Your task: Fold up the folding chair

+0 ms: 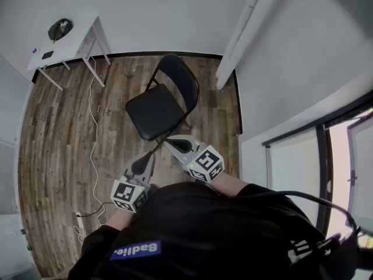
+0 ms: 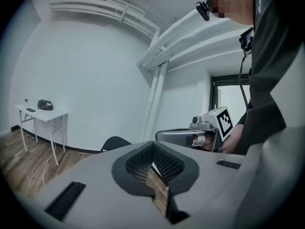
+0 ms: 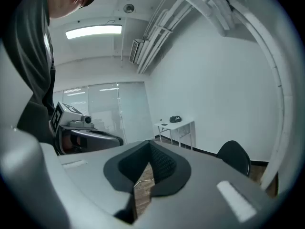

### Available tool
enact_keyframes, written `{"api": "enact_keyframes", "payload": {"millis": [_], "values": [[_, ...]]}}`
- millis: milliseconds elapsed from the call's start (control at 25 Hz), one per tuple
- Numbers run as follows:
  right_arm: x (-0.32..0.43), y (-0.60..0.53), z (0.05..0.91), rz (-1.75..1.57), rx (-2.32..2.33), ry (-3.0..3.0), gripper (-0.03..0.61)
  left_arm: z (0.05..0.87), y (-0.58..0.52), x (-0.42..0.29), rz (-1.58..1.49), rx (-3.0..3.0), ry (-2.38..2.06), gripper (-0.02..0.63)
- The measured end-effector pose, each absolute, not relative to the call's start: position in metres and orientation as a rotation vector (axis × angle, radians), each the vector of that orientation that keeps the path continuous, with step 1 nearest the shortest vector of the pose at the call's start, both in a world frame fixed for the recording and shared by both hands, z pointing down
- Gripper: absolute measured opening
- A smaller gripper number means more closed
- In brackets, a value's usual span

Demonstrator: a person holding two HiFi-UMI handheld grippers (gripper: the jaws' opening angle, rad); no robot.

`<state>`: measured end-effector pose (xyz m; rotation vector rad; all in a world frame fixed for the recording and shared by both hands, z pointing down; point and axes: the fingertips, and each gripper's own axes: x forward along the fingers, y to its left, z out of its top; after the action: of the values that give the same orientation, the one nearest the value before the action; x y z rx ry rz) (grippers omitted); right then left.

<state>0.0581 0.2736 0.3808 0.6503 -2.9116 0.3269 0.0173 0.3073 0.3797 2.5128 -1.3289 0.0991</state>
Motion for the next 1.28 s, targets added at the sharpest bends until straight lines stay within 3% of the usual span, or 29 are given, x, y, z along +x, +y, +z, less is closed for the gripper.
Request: {"api": "enact_keyframes", "payload": {"millis": [640,1280], "values": [[0.073,0.255,0.380,0.369,0.725,-2.935,0.000,0.378,0.294,0.027,0.099,2.520,-1.322,-0.005],[0.139,0.232,0.392,0.385,0.624,-2.951,0.000,0.374,0.279,0.075,0.049,2.418,-1.511,-0.005]]}}
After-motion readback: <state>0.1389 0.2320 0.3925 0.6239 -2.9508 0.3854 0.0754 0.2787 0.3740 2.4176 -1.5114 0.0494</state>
